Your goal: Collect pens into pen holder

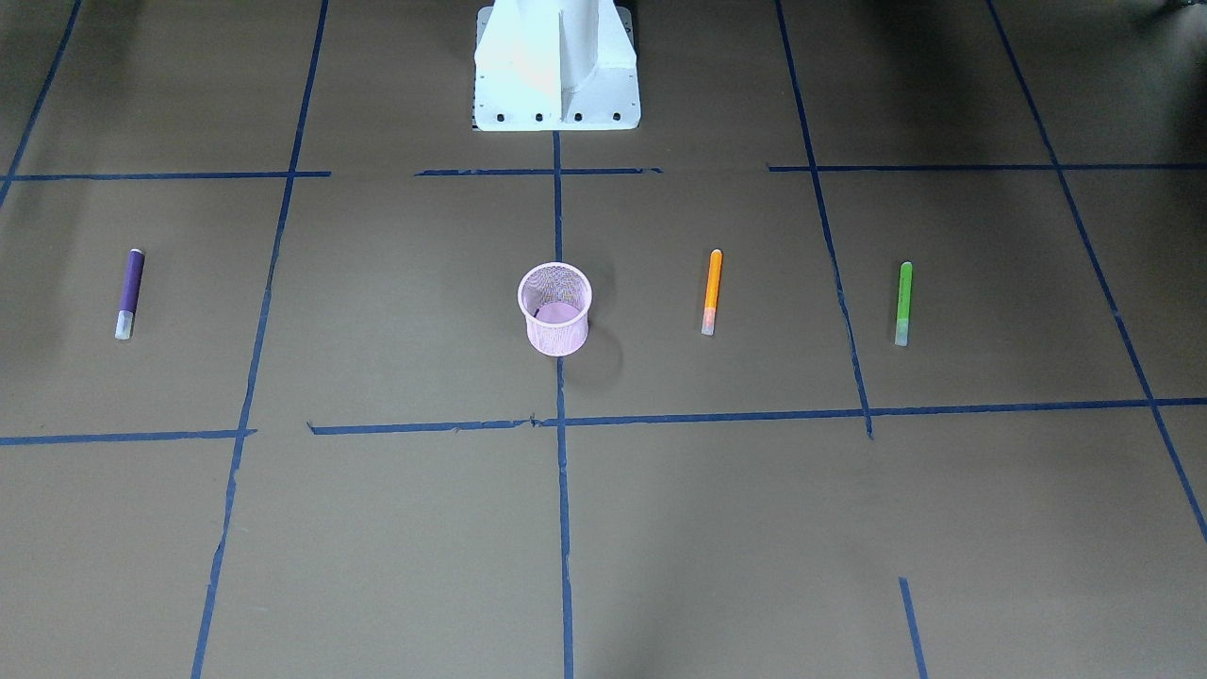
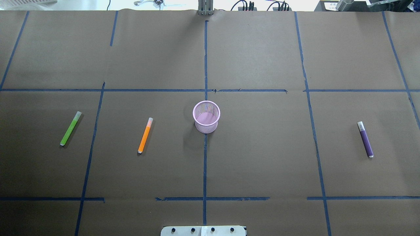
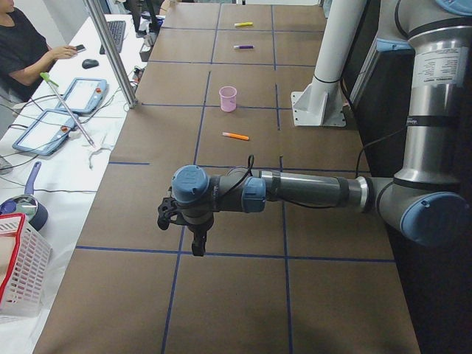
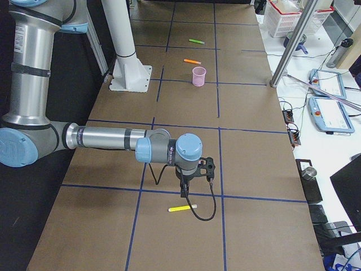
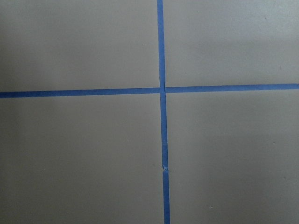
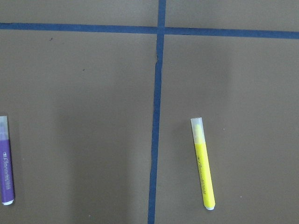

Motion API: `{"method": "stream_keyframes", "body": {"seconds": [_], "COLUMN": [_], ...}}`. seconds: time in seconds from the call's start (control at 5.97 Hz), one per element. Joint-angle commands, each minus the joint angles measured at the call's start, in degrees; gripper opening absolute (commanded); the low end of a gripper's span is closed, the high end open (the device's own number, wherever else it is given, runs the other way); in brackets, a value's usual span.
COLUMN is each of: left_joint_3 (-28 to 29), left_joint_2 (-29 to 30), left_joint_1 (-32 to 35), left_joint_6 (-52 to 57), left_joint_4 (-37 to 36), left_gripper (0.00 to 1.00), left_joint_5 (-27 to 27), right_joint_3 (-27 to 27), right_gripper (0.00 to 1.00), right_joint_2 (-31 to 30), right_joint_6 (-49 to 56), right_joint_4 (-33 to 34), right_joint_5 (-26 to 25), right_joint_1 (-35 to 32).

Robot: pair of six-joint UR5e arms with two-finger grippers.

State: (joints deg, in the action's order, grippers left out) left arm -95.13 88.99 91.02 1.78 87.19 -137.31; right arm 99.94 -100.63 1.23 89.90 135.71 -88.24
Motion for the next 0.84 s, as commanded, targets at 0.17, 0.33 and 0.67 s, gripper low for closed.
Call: {"method": "stream_keyframes", "body": {"seconds": [0.17, 0.33, 0.67], "left_joint_3": [-1.63, -2.94, -3.74], "left_joint_2": [0.21, 1.09, 5.29], "left_joint_1": [-2.5, -7.65, -16.02], "left_joint_6": [-0.02, -0.11, -0.11], "left_joint_4": [0.87, 0.79, 0.7], "left_gripper": [1.0, 1.0, 1.0], "left_joint_5": [-0.15, -0.15, 0.11], "right_joint_3": [-0.09, -0.18, -0.27], "right_gripper": [1.0, 1.0, 1.0], "right_joint_2": [-0.18, -0.18, -0.44], "right_joint_6": [0.0, 0.43, 0.09], "right_joint_4": [-2.36, -3.58, -4.82], "right_joint_5": [0.08, -0.18, -0.09], "right_joint_1": [0.0, 0.09, 0.18]}}
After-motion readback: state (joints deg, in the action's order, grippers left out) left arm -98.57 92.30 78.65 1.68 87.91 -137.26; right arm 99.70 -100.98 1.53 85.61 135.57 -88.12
